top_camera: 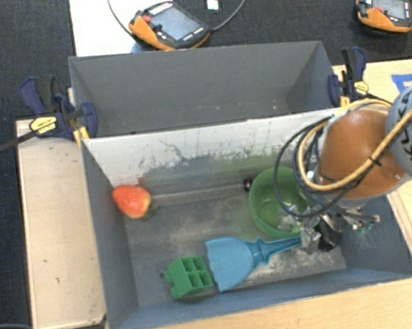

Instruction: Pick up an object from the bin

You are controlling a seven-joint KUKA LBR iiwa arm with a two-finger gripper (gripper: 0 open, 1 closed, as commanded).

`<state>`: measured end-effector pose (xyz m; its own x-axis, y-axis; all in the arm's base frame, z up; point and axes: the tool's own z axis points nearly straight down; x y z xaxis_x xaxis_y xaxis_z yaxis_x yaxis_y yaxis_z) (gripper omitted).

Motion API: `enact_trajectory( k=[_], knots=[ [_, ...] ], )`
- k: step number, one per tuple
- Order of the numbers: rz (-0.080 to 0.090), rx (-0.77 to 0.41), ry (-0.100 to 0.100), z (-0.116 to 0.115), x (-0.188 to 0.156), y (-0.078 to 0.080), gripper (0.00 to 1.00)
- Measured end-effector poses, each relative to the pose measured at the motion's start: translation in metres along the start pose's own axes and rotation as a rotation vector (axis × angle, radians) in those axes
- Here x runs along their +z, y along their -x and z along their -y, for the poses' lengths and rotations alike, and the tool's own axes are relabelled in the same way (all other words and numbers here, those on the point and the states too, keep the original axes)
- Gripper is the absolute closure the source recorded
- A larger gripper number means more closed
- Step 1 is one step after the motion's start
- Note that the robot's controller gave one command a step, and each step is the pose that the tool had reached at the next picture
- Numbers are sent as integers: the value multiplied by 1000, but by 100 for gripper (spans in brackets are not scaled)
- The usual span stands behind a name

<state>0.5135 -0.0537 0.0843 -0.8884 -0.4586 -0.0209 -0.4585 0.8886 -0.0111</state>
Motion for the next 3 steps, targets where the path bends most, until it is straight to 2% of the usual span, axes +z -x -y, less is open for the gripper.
enact_trajectory(
  k=[1, 2, 3],
  knots=[
    [0, -1, 0, 0, 0, 0, 100],
    [6, 30, -3, 10, -117, 5, 100],
    [-5, -33, 6, -15, -79, -24, 100]
  ],
)
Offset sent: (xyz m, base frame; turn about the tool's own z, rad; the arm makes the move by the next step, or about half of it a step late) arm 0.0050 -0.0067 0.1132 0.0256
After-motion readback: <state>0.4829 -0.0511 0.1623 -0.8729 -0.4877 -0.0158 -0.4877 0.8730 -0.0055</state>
